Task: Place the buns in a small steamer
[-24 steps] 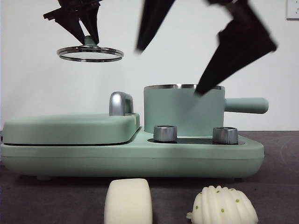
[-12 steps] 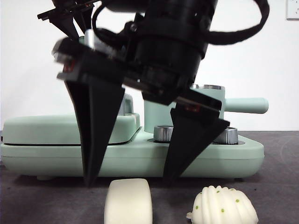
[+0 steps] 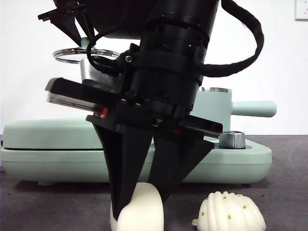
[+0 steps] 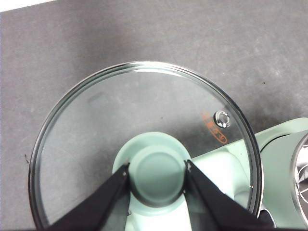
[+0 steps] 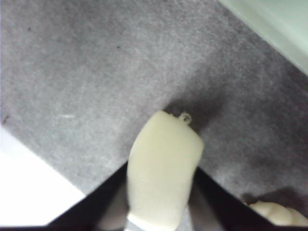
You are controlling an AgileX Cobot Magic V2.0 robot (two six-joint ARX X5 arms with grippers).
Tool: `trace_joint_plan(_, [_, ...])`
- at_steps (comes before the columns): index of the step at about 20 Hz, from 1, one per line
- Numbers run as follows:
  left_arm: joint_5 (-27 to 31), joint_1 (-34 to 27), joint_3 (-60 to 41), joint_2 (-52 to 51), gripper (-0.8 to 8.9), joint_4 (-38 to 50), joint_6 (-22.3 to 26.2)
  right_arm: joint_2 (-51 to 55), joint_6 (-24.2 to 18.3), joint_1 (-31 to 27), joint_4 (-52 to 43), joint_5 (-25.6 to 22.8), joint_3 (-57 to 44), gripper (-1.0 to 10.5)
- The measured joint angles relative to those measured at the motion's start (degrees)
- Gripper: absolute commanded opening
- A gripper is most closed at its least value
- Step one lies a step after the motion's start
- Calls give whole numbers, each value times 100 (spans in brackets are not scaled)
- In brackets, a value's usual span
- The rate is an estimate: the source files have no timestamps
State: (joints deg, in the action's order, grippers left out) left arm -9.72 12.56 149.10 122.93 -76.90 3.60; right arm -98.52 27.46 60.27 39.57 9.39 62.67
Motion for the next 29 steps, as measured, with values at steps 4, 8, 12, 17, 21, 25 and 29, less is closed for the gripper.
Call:
trace_joint_plan(4, [0,0,0,0,86,0,0,-20,-92,-111,909,306,706,117])
trace_joint_plan(8, [0,0,0,0,86,0,2,-20,-601,-564,2295,273,2264,117])
trace_joint_plan(12, [0,0,0,0,86,0,0,-70,-1150,-1353,2966,164,3753,117])
trace_joint_plan(17, [0,0,0,0,86,0,2,-914,-1578,-2406,3567,90,5372,119])
trace_joint_plan(21, [0,0,0,0,86,0,0,-1670,-1829,-2791,3685,92,6153,122])
trace_joint_plan(25, [0,-2,0,0,86,0,2,-2194,-2035,-2920,3711,-118,6168,129])
trace_joint_plan(29, [0,-7,0,0,86,2,0,-2461,-2260,-2931,3713,-175,6168,144])
